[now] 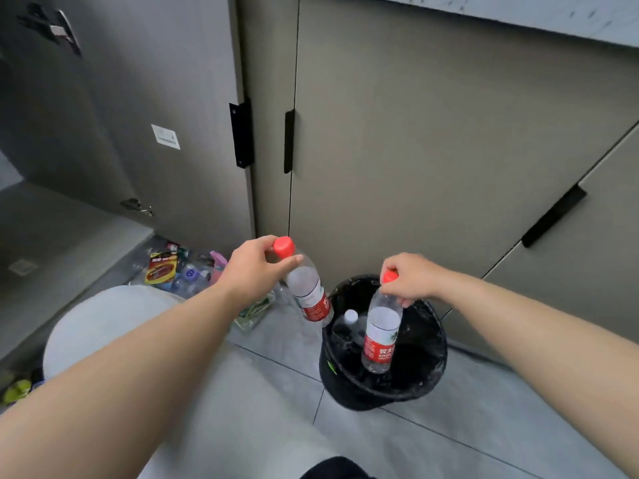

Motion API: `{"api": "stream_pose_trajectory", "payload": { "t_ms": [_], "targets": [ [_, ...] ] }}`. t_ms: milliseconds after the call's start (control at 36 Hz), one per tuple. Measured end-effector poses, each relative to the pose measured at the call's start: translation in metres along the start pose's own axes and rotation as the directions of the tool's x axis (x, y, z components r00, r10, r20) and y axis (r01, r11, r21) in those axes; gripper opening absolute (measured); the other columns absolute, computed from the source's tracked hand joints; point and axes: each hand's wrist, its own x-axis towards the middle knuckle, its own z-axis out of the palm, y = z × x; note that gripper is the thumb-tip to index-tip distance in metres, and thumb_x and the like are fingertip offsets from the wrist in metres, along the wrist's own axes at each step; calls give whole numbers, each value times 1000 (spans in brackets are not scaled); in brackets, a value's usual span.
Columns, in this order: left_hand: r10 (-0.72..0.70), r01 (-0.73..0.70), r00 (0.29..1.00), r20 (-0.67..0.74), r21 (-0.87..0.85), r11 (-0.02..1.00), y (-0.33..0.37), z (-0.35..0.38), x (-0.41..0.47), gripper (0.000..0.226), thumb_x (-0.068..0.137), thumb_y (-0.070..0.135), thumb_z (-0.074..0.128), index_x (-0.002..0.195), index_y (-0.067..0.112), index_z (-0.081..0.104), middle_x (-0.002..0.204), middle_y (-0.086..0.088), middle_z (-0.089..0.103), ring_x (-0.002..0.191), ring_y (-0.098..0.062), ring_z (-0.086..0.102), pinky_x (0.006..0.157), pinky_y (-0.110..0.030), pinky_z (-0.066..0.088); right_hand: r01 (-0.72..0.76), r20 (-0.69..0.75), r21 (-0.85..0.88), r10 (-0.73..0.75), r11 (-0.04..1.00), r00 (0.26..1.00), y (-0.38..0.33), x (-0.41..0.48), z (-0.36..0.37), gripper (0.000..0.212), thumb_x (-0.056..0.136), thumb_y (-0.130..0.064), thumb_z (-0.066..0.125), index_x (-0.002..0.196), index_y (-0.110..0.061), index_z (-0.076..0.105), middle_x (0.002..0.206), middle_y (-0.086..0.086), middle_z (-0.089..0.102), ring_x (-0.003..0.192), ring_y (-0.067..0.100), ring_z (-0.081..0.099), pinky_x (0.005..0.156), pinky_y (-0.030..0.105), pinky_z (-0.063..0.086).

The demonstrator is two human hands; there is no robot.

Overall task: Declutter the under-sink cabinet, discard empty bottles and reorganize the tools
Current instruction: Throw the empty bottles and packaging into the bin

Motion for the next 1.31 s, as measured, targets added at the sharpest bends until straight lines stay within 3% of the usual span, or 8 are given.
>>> {"api": "stream_pose_trajectory", "payload": {
  "t_ms": [111, 222, 611, 778, 889, 1000, 1111, 1306],
  "targets": [
    [22, -22, 1000, -7, 6, 1000, -4, 3, 5, 28, 82, 59, 74, 85, 32, 67, 78, 16, 70, 74, -3, 64, 69, -31, 51, 51, 23, 31, -51, 998, 998, 18, 8, 54, 11, 80, -9, 63, 91, -11, 66, 80, 10, 73, 55, 16, 72, 50, 27, 57],
    [43, -43, 999, 3, 0, 999, -2, 3, 6, 29, 84, 58, 73, 89, 31, 67, 84, 10, 71, 84, -14, 68, 81, -39, 57, 116, -7, -64, -116, 991, 993, 24, 14, 101, 20, 76, -15, 64, 94, -23, 71, 86, -6, 67, 86, 20, 66, 76, 30, 54],
    [154, -152, 988, -21, 52, 987, -4, -1, -1, 24, 86, 59, 69, 95, 37, 63, 93, 4, 62, 77, -10, 60, 72, -25, 50, 110, 101, -62, -104, 992, 989, 33, 37, 163, 35, 89, -18, 57, 123, -27, 61, 114, 7, 64, 105, 28, 61, 96, 37, 50],
    [134, -133, 991, -4, -69, 989, -2, -1, -1, 26, 90, 57, 66, 105, 36, 59, 88, -11, 68, 80, -33, 64, 77, -50, 59, 120, -86, -5, -120, 993, 989, 16, 38, 127, 20, 80, -17, 56, 86, -32, 68, 92, -9, 71, 90, 19, 67, 83, 27, 53],
    [129, -129, 992, -7, -133, 983, 2, -1, -2, 28, 90, 57, 66, 108, 36, 58, 92, -8, 68, 83, -34, 65, 80, -53, 59, 317, -370, 203, -227, 926, 901, -25, 29, 70, 31, 81, -2, 54, 98, -25, 67, 97, -2, 67, 82, 14, 61, 81, 29, 49],
    [159, -156, 987, 6, -157, 975, 9, -1, -5, 27, 88, 54, 72, 106, 35, 64, 86, -2, 71, 83, -34, 65, 80, -51, 59, 500, -198, 357, -459, 789, 866, -72, 4, 15, 49, 85, -9, 66, 127, -31, 54, 118, -3, 58, 104, 8, 58, 90, 21, 45],
    [204, -203, 979, -9, -108, 973, 15, -3, -10, 21, 85, 52, 74, 96, 35, 70, 77, 0, 69, 69, -26, 58, 70, -41, 56, 600, -294, 227, -534, 767, 793, -105, -15, -1, 33, 86, -48, 73, 116, -39, 63, 114, -5, 54, 102, 7, 57, 79, 10, 40],
    [210, -212, 977, -44, -74, 974, 19, -5, -15, 25, 81, 46, 82, 96, 28, 75, 79, 8, 73, 73, -14, 66, 71, -37, 59, 615, -352, 130, -544, 777, 762, -115, -24, 2, 19, 78, -28, 82, 92, -22, 70, 91, -1, 66, 69, 6, 56, 72, 24, 51]
  ]
}}
